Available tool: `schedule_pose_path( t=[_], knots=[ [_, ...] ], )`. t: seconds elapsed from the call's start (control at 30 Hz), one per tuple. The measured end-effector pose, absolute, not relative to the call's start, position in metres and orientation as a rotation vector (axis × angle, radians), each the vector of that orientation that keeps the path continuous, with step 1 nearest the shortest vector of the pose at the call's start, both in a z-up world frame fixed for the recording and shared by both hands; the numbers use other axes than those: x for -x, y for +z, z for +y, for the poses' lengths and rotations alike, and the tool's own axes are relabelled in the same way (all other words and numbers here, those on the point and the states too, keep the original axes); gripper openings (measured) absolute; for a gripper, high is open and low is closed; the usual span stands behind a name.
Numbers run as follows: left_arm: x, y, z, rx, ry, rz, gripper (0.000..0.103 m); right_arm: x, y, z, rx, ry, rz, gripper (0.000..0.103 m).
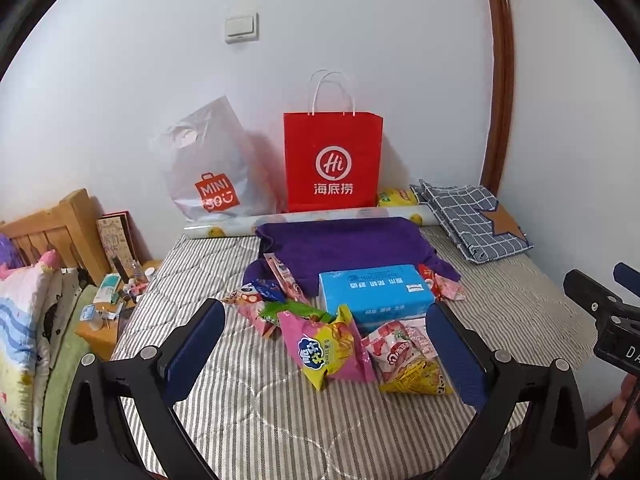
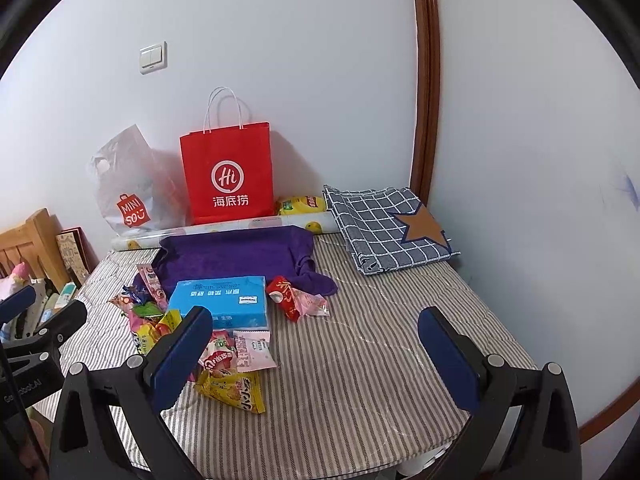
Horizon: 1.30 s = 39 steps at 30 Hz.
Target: Organize snacks
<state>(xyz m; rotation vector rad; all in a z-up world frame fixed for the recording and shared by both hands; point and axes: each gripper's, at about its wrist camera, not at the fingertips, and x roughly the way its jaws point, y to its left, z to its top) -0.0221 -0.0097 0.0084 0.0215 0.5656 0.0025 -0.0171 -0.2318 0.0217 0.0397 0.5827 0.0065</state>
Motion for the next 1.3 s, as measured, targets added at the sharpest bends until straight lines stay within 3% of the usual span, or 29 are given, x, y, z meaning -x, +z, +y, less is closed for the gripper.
schedule_pose_path(
  t=[0.93, 1.07, 1.3],
  knots=[
    [0.021, 0.004, -0.005, 0.005, -0.009, 0.562, 0.102, 0.016, 0.009, -0.229, -0.037, 0.011, 0.584, 0.103],
    [0.021, 0.003, -0.002, 0.027, -0.062, 0.533, 0.102, 0.011, -0.001, -0.226, -0.017, 0.014, 0.58, 0.103],
    [-0.004, -0.022, 0.008, 0.001, -0.058, 0.634, 0.102, -0.018, -0.037, -0.229, -0.042, 0.033, 0.652, 0.103]
  ],
)
